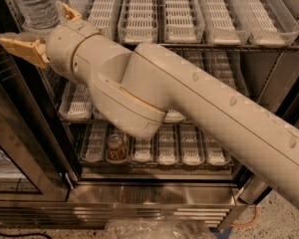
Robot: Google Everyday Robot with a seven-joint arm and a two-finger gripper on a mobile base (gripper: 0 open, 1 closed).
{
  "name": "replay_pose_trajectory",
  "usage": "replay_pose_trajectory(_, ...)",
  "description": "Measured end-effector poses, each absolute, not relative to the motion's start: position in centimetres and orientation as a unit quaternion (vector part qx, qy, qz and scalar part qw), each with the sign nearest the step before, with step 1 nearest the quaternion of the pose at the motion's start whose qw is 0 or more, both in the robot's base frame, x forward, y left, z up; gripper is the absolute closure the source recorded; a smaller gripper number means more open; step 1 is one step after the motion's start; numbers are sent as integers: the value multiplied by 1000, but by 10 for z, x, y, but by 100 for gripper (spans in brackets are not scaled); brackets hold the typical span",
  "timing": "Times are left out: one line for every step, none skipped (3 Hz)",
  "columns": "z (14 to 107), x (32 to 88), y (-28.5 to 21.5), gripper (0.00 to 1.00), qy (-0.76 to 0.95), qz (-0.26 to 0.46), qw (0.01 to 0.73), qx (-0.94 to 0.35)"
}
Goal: Pick water bottle from top shelf of fridge
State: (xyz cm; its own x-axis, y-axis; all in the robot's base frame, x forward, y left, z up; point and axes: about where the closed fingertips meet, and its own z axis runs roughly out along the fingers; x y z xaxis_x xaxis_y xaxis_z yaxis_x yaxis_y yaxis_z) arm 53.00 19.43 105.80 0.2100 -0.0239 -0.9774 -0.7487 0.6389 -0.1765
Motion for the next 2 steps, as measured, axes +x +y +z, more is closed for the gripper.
replay_pose_trajectory(1059, 530, 194, 22, 573, 257, 701, -336)
replay_pose_trajectory(1060, 534, 191, 31, 576, 252, 704, -330)
